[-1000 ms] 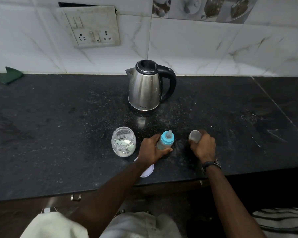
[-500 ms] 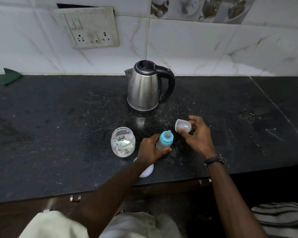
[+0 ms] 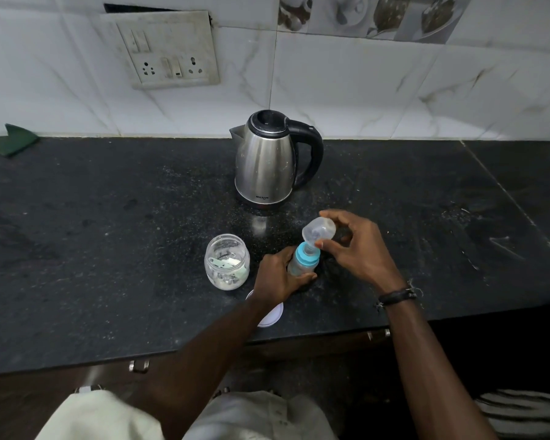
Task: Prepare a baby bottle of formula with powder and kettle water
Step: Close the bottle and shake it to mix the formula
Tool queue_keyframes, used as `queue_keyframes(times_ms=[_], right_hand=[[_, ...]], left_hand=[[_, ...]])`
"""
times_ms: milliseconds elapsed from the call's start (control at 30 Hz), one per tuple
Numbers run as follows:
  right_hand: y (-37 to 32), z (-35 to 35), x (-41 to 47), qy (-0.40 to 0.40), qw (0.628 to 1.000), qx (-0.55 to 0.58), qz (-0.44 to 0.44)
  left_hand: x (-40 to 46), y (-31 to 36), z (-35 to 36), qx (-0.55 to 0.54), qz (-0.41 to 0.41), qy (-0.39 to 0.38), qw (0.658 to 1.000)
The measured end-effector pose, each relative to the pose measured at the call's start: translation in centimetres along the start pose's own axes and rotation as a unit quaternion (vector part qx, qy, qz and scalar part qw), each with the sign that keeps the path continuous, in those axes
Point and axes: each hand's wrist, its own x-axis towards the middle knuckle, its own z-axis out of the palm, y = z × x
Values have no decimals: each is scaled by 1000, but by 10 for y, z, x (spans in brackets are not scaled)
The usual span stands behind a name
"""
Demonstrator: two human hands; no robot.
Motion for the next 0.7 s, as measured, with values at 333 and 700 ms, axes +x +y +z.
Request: queue_keyframes(times_ms=[333,700], right_hand=[[10,15,1,-57,994,-94,-29],[10,25,3,-73,988,-135,-28]], left_hand=[[-1,-2,1,-15,-4,5,1000],[-3,1,4,-38,-46,9,998]])
